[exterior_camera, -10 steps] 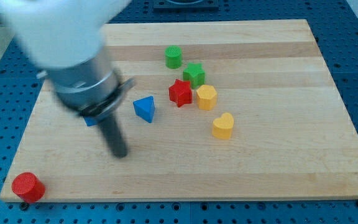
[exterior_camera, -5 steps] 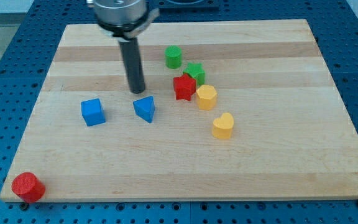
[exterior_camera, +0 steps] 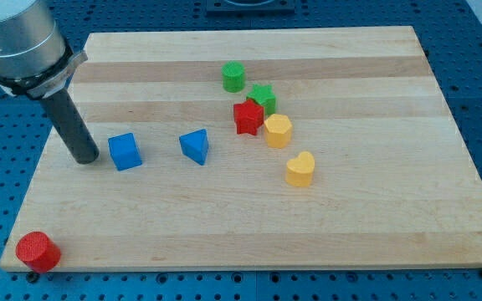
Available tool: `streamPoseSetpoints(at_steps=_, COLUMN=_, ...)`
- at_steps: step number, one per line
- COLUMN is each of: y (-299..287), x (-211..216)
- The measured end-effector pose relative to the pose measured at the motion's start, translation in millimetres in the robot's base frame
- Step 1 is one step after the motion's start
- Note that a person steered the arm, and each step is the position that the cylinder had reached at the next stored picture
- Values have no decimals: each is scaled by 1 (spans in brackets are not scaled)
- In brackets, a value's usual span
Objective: Push the blue cube close to the red circle
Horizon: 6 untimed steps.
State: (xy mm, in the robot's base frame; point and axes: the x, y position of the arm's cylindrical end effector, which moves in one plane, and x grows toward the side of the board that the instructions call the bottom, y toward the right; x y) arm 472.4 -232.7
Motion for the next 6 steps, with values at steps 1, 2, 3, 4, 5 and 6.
streamPoseSetpoints(at_steps=1, y=5, x=-40)
streamPoseSetpoints(at_steps=2, y=40, x=-85)
streamPoseSetpoints(at_steps=3, y=82, x=-15)
streamPoseSetpoints(at_steps=4, y=82, x=5)
streamPoseSetpoints(at_steps=5, y=78, x=9)
streamPoseSetpoints(at_steps=6, y=62, x=16)
